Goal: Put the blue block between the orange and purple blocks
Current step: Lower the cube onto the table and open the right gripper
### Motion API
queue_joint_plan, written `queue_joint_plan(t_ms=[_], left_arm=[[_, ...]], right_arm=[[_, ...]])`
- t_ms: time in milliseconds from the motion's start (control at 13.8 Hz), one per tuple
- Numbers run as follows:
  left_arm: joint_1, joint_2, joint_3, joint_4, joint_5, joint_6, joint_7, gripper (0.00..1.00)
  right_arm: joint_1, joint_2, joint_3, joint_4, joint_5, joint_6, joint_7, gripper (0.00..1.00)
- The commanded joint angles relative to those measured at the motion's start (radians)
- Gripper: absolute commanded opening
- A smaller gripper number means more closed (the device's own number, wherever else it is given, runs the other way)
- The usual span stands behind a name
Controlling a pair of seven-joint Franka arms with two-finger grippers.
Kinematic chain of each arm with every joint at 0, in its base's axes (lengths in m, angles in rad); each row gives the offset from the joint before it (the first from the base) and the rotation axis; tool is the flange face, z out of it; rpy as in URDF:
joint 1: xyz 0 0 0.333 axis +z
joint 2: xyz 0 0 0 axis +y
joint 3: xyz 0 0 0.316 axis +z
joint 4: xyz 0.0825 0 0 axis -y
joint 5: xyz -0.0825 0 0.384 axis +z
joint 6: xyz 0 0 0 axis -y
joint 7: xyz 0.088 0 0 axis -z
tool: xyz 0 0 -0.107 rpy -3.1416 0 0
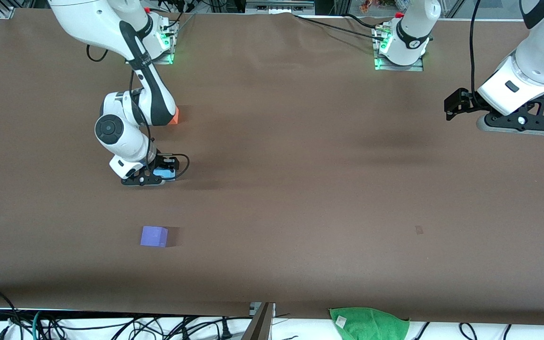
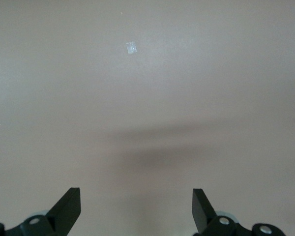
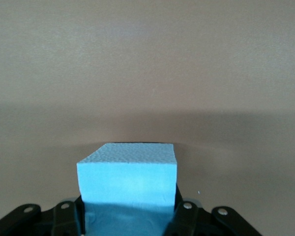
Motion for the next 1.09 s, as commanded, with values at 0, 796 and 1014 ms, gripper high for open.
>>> queue_joint_plan(t_ms=[0,796,1014], left_arm=[[0.003,-0.010,-0.003,0.008,-0.018,-0.022,-0.003,1.00],[0.004,-0.010,-0.002,0.008,-0.018,-0.022,-0.003,1.00],[0.004,-0.010,-0.002,0.008,-0.019,-0.024,-0.003,1.00]], right_arm=[[-0.008,-0.002,0.003,-0.023,0.024,0.029,-0.015,0.25],[-0.008,-0.023,0.002,-0.010,0.068,0.015,-0.013,1.00],[-0.008,-0.110,-0.014,-0.010,0.068,-0.058,-0.002,1.00]])
